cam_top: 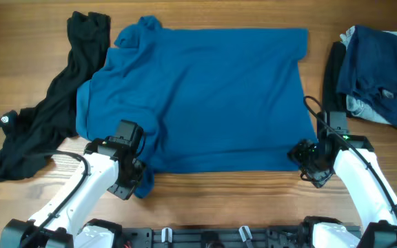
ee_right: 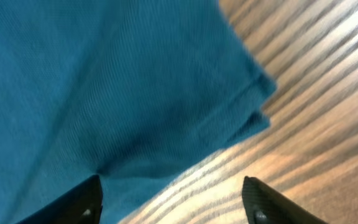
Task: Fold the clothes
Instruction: 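Move both grippers to the shirt's near bottom corners and grasp them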
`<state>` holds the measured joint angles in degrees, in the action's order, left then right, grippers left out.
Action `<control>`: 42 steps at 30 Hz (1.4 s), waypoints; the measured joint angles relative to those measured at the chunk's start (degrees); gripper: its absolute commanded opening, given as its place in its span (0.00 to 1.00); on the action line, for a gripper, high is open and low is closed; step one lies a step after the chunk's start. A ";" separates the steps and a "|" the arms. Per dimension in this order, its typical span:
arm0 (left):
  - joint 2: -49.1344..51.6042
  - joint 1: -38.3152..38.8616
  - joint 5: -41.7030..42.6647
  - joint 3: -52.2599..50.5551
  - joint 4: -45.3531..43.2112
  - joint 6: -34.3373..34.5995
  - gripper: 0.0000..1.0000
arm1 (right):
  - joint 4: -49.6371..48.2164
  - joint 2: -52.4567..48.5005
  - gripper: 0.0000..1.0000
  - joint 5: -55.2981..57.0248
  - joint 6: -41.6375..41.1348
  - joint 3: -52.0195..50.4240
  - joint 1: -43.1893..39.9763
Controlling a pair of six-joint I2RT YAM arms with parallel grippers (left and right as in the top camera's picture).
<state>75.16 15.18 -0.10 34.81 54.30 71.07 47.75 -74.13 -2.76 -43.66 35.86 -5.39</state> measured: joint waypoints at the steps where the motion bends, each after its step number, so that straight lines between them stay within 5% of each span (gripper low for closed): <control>1: 0.00 0.00 -0.02 0.00 -0.17 0.00 0.04 | -0.94 0.00 0.63 1.14 -1.46 0.00 0.00; 8: 0.00 0.00 -0.76 0.00 -1.81 0.00 0.04 | -5.79 -0.55 0.53 3.48 -5.86 -0.04 0.00; 12: 0.00 0.00 -1.36 0.00 -2.10 0.00 0.04 | -7.13 -5.20 0.32 3.23 -7.15 -0.04 0.00; 15: 0.00 0.00 -1.77 0.00 -2.49 0.00 0.04 | -7.17 -6.69 0.28 2.34 -7.39 -0.04 0.00; 20: 0.00 0.00 -2.23 0.00 -2.97 0.00 0.04 | -7.10 -7.10 0.57 0.44 -7.41 -0.04 0.00; 22: 0.00 0.00 -2.27 0.00 -2.97 0.00 0.04 | -7.08 -7.08 0.62 -0.09 -7.26 -0.04 0.00; 33: 0.00 0.00 -2.64 0.00 -3.65 0.00 0.04 | -3.45 -7.21 0.70 -2.45 -1.75 0.50 0.00; 42: 0.00 0.00 -3.04 0.00 -4.44 0.00 0.04 | 12.15 -7.74 0.69 -3.43 2.29 13.27 0.00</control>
<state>75.16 15.18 -3.14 34.81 49.87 71.07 59.90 -81.87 -6.20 -41.36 49.12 -5.39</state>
